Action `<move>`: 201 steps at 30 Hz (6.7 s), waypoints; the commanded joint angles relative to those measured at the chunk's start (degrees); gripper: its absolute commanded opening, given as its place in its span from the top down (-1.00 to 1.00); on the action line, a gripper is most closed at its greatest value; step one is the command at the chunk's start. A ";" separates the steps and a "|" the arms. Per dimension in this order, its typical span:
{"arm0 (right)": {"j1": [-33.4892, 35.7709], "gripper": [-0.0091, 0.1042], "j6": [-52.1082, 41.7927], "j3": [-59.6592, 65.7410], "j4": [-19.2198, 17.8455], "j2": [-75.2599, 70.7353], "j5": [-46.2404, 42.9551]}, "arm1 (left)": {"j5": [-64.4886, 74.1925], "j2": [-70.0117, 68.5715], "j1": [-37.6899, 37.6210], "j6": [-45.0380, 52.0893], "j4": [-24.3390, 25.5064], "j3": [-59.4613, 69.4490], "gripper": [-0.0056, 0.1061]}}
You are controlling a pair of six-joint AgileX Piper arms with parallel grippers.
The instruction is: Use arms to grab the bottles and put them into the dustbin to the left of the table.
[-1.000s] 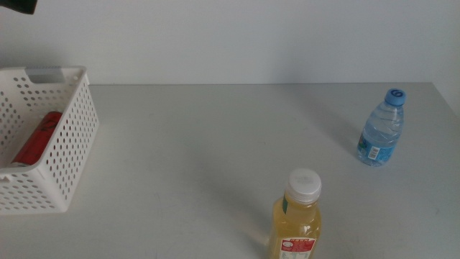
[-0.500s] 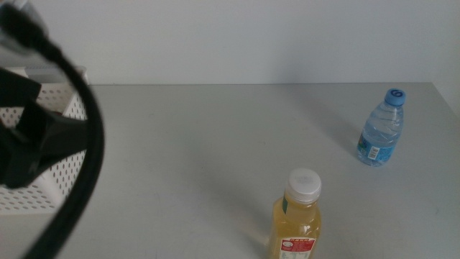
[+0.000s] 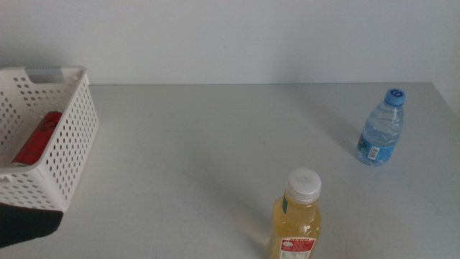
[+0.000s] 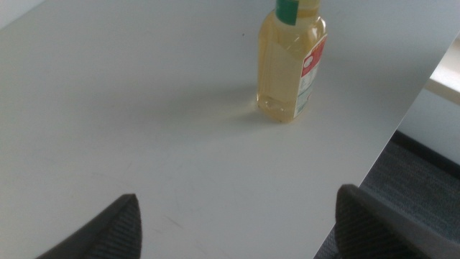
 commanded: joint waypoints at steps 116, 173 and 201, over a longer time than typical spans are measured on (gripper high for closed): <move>0.20 -0.49 -0.54 -0.53 -0.30 -1.21 -4.05 | -127.43 69.83 16.36 -42.40 71.50 11.11 -0.70; 0.20 -0.49 -0.54 -0.53 -0.30 -1.21 -4.05 | -119.05 74.02 3.27 -46.63 65.82 -0.44 0.84; 0.20 -0.49 -0.54 -0.53 -0.30 -1.21 -4.05 | -75.22 49.27 7.94 -56.85 63.47 -15.30 0.90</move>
